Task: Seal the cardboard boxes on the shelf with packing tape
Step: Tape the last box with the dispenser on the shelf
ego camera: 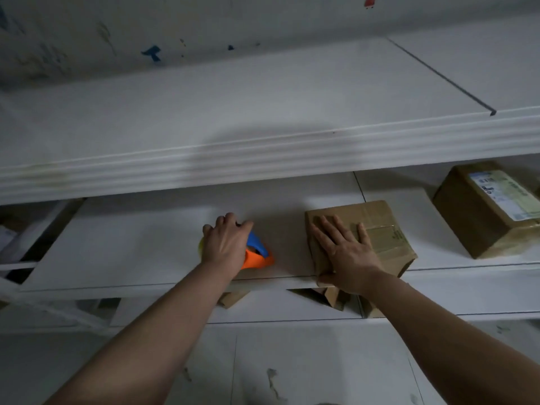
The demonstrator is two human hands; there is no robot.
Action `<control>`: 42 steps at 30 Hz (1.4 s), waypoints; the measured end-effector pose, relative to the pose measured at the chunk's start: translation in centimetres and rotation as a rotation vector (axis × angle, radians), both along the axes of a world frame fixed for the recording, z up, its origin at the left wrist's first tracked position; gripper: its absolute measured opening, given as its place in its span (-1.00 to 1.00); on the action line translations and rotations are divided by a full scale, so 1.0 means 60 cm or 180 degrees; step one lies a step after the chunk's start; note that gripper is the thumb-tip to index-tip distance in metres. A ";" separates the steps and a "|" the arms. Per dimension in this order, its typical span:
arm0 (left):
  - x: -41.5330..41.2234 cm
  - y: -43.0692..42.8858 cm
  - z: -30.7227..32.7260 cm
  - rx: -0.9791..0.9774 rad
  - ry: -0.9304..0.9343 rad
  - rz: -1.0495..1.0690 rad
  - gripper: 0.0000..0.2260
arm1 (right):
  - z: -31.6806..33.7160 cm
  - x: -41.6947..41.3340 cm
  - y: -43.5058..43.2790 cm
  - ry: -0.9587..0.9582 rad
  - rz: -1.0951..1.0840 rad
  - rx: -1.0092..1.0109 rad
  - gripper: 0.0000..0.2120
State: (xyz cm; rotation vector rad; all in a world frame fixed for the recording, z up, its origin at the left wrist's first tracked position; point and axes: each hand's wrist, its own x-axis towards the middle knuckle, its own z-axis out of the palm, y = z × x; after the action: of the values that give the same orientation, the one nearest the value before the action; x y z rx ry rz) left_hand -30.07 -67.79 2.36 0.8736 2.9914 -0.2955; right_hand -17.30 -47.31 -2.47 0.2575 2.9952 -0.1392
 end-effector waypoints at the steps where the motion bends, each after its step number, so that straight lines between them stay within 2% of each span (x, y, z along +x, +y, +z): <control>1: -0.002 -0.005 0.010 0.0040 -0.0026 0.0056 -0.60 | 0.000 0.000 0.000 0.0005 -0.0008 0.0002 0.03; 3: -0.002 -0.013 0.031 0.0065 -0.0103 0.0215 -0.65 | 0.000 -0.001 0.000 -0.0016 -0.0030 0.0016 0.01; 5: 0.010 -0.021 0.040 0.0118 -0.0101 0.0305 -0.62 | 0.000 -0.001 0.001 -0.0051 -0.0029 0.0026 0.02; 9: 0.034 -0.042 0.027 0.0309 0.0048 0.0417 -0.30 | 0.000 -0.001 0.001 -0.0057 -0.0039 0.0008 0.02; 11: 0.039 -0.057 0.034 0.0318 0.0312 0.0471 -0.51 | 0.000 -0.002 0.001 -0.0035 -0.0040 -0.0007 0.03; 13: 0.044 -0.062 0.066 0.0346 0.0392 0.0543 -0.57 | 0.001 -0.003 0.000 -0.0018 -0.0052 -0.0009 0.03; 16: 0.040 -0.056 0.099 0.0519 -0.0053 0.0913 -0.47 | 0.002 -0.004 -0.002 -0.0018 -0.0044 0.0031 0.04; 17: 0.030 -0.055 0.093 0.0583 -0.0155 0.0935 -0.53 | 0.002 -0.004 -0.003 -0.0023 -0.0037 0.0048 0.04; 19: -0.003 -0.059 0.057 0.0658 -0.0256 0.0949 -0.57 | 0.003 -0.004 -0.004 -0.0026 -0.0024 0.0062 0.04; 24: -0.042 -0.043 -0.013 0.1400 -0.0731 0.1174 -0.42 | 0.006 -0.005 -0.003 -0.0058 -0.0027 0.0012 0.03; 26: -0.046 -0.028 -0.031 0.1458 -0.0602 0.0935 -0.34 | 0.008 -0.005 -0.003 -0.0082 -0.0028 -0.0014 0.04; 30: -0.030 -0.017 -0.092 0.1150 0.0126 0.0052 -0.28 | 0.008 -0.004 -0.001 -0.0096 -0.0015 -0.0040 0.04; 32: -0.015 -0.017 -0.128 0.1000 0.0426 -0.0056 -0.26 | 0.007 -0.005 0.000 -0.0076 -0.0011 -0.0024 0.03; 34: 0.004 -0.016 -0.149 0.0840 0.0461 0.0013 -0.25 | 0.008 -0.006 0.001 -0.0077 -0.0009 -0.0020 0.02; 36: 0.018 -0.013 -0.160 0.0669 0.0151 -0.0078 -0.30 | 0.007 -0.005 0.001 -0.0075 0.0009 -0.0036 0.03; 38: 0.029 -0.005 -0.153 0.0681 -0.0135 -0.0133 -0.45 | 0.007 -0.005 0.000 -0.0132 0.0028 -0.0080 0.03; 40: 0.040 0.017 -0.129 0.1064 -0.0133 -0.0065 -0.62 | 0.013 -0.005 0.004 -0.0262 0.0075 -0.0171 0.02; 42: 0.054 0.052 -0.097 0.1814 -0.0266 0.0041 -0.69 | 0.028 -0.003 0.014 -0.0243 0.0053 -0.0723 -0.04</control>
State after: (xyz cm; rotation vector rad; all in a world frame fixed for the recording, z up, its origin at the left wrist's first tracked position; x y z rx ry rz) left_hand -26.84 -64.69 -3.47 0.8569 3.0305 0.6085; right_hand -17.46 -46.48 -0.79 0.2075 2.8713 -0.4533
